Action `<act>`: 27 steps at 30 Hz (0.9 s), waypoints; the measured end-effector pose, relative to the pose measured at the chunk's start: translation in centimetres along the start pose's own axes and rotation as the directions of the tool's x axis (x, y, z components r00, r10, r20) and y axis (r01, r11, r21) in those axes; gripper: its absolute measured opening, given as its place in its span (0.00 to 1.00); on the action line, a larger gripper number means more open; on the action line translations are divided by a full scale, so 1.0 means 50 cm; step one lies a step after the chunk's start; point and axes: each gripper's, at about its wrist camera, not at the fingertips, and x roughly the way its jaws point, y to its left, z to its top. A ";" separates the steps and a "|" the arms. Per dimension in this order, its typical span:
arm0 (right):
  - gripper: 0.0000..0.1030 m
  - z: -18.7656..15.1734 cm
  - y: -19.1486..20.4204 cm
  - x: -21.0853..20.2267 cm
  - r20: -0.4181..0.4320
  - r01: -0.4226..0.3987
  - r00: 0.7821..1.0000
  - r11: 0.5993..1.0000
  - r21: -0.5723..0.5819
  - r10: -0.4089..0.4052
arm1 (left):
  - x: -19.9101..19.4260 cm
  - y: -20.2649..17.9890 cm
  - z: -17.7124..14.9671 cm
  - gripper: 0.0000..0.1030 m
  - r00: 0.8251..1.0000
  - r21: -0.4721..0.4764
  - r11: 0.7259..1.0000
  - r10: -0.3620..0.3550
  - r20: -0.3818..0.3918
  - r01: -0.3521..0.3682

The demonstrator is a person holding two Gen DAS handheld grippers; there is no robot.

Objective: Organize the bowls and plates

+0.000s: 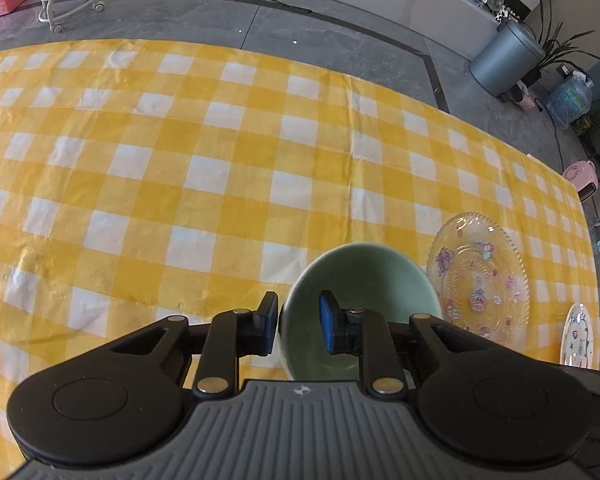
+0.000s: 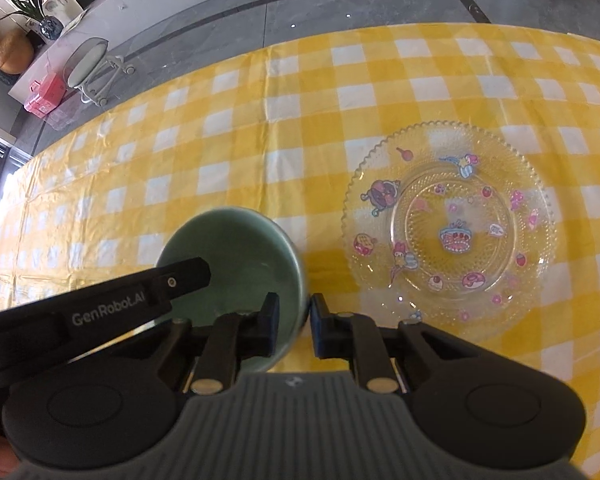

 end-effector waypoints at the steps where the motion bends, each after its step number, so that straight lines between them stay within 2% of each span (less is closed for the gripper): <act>1: 0.10 0.001 -0.003 0.005 -0.005 -0.002 1.000 1.000 0.004 0.002 | 0.001 0.000 -0.001 0.19 1.000 0.003 1.000 0.003 0.001 -0.003; 4: 0.09 -0.002 -0.008 0.008 -0.001 -0.009 1.000 1.000 0.006 0.009 | 0.000 -0.002 -0.003 0.11 1.000 0.013 1.000 0.024 0.007 -0.024; 14: 0.08 -0.015 0.005 -0.004 0.001 0.005 1.000 1.000 -0.003 -0.005 | -0.027 -0.005 -0.021 0.10 0.999 0.026 0.999 0.033 0.010 -0.033; 19: 0.08 -0.034 0.012 -0.040 0.003 -0.011 1.000 1.000 0.001 0.011 | -0.078 -0.014 -0.038 0.10 0.999 0.026 0.999 0.035 0.028 -0.036; 27: 0.07 -0.102 0.023 -0.146 0.031 -0.059 0.998 0.998 -0.004 0.059 | -0.203 -0.048 -0.096 0.10 0.996 0.038 0.997 0.061 0.071 -0.064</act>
